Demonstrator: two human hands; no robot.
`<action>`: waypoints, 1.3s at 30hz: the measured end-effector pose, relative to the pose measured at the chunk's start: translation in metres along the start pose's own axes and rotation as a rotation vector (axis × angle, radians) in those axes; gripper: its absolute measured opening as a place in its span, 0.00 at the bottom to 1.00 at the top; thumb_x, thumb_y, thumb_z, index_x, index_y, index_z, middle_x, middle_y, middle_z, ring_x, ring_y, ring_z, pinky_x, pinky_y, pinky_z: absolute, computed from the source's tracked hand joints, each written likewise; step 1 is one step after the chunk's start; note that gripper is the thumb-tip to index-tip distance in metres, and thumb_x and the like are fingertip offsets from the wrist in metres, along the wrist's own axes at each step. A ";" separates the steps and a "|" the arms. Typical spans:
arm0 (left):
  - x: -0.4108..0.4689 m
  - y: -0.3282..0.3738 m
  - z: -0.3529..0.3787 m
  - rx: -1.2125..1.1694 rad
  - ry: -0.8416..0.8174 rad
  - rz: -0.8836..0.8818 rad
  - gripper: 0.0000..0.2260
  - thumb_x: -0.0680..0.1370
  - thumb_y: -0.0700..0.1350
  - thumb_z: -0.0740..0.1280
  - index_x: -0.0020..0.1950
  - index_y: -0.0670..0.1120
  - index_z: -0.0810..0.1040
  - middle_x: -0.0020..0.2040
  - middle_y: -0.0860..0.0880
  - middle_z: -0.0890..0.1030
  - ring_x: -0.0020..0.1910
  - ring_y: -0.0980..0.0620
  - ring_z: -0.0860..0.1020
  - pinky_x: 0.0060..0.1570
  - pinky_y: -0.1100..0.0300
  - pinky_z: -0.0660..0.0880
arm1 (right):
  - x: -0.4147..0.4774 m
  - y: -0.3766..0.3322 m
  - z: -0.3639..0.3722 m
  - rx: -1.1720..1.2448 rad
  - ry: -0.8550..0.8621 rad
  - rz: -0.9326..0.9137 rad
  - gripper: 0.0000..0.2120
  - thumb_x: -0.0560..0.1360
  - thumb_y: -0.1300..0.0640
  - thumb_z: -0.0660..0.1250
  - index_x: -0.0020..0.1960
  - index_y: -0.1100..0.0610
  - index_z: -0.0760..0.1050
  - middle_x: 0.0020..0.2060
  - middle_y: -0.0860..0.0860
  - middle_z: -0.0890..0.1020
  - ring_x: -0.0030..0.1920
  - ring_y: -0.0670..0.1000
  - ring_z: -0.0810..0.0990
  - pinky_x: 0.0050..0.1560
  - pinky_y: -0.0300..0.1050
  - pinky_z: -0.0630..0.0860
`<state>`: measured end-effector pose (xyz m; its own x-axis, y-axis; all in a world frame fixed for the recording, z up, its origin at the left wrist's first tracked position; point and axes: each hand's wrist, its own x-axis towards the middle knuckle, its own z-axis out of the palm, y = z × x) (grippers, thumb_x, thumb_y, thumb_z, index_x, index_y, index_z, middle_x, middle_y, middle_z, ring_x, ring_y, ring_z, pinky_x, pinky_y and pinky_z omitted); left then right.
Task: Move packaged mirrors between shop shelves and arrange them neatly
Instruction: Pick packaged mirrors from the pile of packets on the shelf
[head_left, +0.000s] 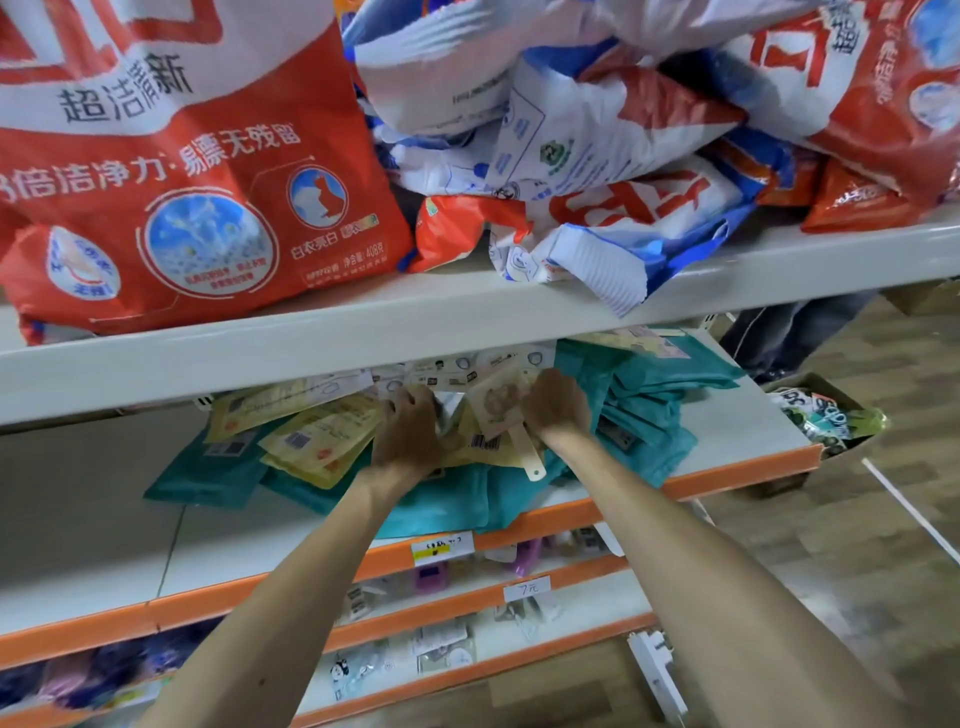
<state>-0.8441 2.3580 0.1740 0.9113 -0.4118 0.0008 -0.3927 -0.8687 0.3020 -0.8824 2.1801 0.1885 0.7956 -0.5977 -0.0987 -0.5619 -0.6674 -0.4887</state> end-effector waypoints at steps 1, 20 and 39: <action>0.001 -0.002 -0.003 -0.065 -0.057 -0.041 0.29 0.74 0.60 0.70 0.65 0.40 0.72 0.66 0.37 0.70 0.66 0.38 0.68 0.63 0.48 0.67 | 0.000 0.000 0.000 -0.001 0.009 -0.007 0.08 0.80 0.57 0.60 0.45 0.59 0.74 0.45 0.56 0.82 0.46 0.57 0.82 0.46 0.52 0.81; -0.005 -0.015 -0.030 -0.484 0.031 -0.320 0.09 0.75 0.44 0.72 0.51 0.40 0.84 0.49 0.41 0.85 0.46 0.43 0.82 0.47 0.52 0.79 | -0.011 0.011 -0.017 0.187 -0.042 0.101 0.15 0.77 0.52 0.66 0.34 0.55 0.71 0.31 0.51 0.76 0.33 0.52 0.76 0.27 0.40 0.65; -0.109 -0.102 -0.088 -1.161 0.293 -0.662 0.06 0.74 0.35 0.73 0.50 0.41 0.81 0.44 0.41 0.83 0.40 0.43 0.81 0.42 0.51 0.79 | -0.089 -0.042 -0.033 0.276 -0.164 -0.050 0.15 0.81 0.49 0.61 0.52 0.59 0.79 0.49 0.56 0.82 0.51 0.59 0.79 0.51 0.50 0.77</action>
<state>-0.8920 2.5157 0.2272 0.9361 0.1856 -0.2988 0.3191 -0.0904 0.9434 -0.9374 2.2462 0.2465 0.8593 -0.4726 -0.1958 -0.4564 -0.5353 -0.7107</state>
